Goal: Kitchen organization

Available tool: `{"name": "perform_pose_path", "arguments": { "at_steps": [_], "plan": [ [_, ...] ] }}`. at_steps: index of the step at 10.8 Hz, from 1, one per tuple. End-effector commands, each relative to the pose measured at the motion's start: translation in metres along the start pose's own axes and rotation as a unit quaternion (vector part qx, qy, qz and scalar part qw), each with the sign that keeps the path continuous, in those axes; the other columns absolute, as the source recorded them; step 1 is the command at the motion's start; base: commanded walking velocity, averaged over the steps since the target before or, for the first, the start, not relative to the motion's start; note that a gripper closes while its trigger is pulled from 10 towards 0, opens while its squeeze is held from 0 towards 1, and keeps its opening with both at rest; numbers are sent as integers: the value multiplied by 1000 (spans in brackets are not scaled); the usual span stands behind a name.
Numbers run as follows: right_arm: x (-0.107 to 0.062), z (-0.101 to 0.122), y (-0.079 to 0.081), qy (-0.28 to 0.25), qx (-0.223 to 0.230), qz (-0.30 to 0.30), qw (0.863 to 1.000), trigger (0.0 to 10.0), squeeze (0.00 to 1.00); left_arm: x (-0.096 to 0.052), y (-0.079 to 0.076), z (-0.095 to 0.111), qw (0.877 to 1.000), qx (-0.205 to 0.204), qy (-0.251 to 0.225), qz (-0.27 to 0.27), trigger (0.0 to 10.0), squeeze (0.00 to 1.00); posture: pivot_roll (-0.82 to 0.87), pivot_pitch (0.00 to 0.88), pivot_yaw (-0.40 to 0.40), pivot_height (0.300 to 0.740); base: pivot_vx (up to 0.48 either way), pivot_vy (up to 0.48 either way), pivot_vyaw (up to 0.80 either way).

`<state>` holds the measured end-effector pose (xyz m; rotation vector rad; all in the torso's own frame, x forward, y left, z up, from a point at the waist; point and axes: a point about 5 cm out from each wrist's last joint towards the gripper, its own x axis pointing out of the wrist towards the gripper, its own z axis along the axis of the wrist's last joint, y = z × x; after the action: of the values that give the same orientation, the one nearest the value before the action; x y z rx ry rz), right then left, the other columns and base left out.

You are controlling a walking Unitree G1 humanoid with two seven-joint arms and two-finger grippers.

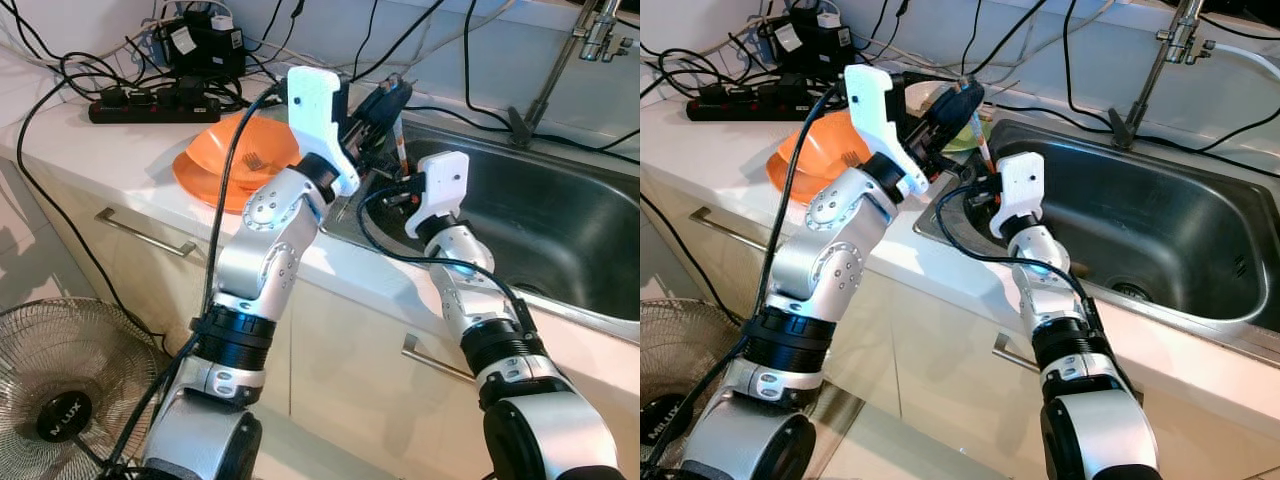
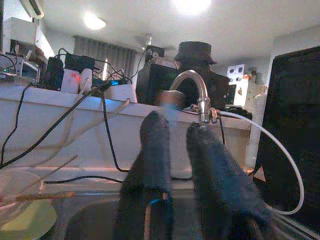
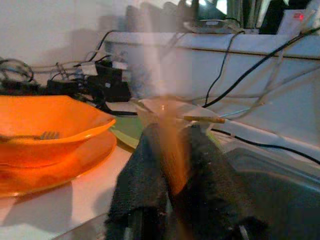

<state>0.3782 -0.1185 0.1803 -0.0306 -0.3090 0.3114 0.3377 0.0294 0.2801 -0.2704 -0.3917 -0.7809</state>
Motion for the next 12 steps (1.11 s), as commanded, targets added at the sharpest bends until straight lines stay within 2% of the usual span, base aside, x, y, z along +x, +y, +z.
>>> {"name": "perform_pose_path", "arguments": {
  "at_steps": [1, 6, 7, 8, 9, 10, 11, 12],
  "plan": [
    [-2, 1, -11, -1, 7, -22, 1000, 0, 0, 0, 5, 5, 1000, -2, -10, 7, 10000, 1000, 210, 0, -34, 725, 0, 0, 0],
    [-2, -2, -16, 13, 6, -36, 999, 0, 0, -2, 6, 9, 1000, -14, -23, 7, 10000, 1000, 213, 5, -37, 725, 0, 0, 0],
    [-2, -3, -19, 24, -5, -43, 999, 0, 0, -4, 8, 9, 1000, -8, -24, 12, 10000, 0, 213, 8, -38, 725, 0, 0, 0],
    [0, -4, -22, 36, -17, -44, 998, 1804, 0, -10, 11, 2, 1000, 0, -12, 22, 10000, 0, 217, 11, -41, 725, 0, 0, 0],
    [1, -4, -27, 47, -26, -52, 997, 10000, 0, -14, 12, -2, 1000, -2, -5, 29, 10000, 0, 218, 14, -42, 725, 0, 0, 0],
    [-1, -8, -42, 81, -47, -91, 991, 10000, 0, -20, 16, -7, 999, -3, 5, 42, 10000, 0, 219, 16, -43, 725, 0, 0, 0],
    [-2, -11, -54, 106, -48, -119, 986, 10000, 0, -25, 18, -11, 999, -4, 15, 49, 10000, 0, 224, 19, -46, 725, 0, 0, 0],
    [-3, -11, -61, 118, -50, -131, 983, 10000, 0, -30, 19, -20, 998, 16, 43, 47, 10000, 0, 230, 19, -49, 725, 0, 0, 0]
  ]
}}
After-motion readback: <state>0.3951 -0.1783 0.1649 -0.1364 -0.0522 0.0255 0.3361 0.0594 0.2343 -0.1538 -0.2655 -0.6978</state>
